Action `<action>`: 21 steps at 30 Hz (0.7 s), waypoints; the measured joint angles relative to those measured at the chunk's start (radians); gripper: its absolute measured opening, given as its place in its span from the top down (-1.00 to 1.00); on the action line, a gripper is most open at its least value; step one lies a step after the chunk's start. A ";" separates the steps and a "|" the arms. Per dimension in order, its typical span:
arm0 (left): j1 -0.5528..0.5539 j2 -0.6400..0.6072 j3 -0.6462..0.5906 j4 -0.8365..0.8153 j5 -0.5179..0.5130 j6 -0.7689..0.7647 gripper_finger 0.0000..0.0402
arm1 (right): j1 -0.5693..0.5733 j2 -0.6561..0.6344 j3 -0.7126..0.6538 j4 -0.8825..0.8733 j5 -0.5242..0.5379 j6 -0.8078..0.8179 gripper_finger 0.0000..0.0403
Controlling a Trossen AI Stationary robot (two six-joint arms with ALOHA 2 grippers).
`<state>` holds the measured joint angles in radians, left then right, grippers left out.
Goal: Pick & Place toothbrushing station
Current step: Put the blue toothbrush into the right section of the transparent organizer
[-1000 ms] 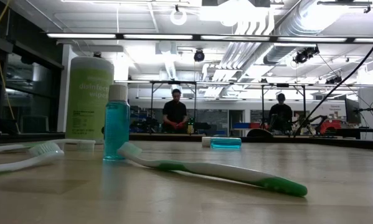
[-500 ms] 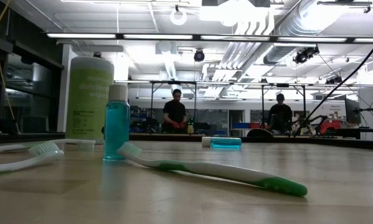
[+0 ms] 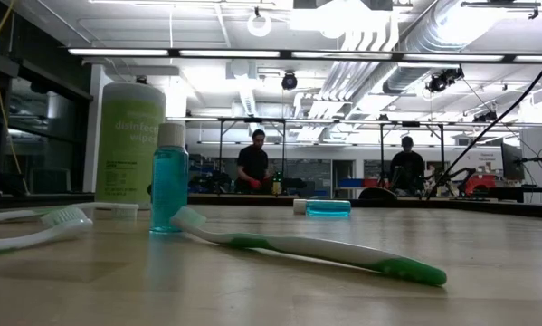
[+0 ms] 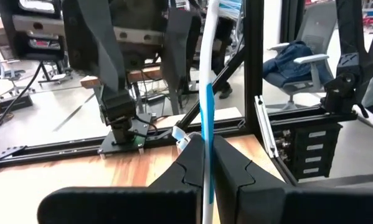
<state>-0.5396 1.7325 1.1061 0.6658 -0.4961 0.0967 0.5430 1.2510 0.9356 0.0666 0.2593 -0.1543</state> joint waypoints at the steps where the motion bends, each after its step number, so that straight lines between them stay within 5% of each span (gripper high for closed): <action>1: 0.000 0.000 0.000 -0.003 0.000 0.000 0.99 | 0.000 0.000 0.000 0.011 -0.003 0.000 0.25; 21: 0.029 0.000 0.000 0.000 -0.085 0.047 0.99 | 0.000 -0.001 0.000 0.084 -0.060 0.001 0.28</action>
<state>-0.5110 1.7325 1.1057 0.6655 -0.5812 0.1440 0.5434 1.2503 0.9360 0.1505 0.1989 -0.1532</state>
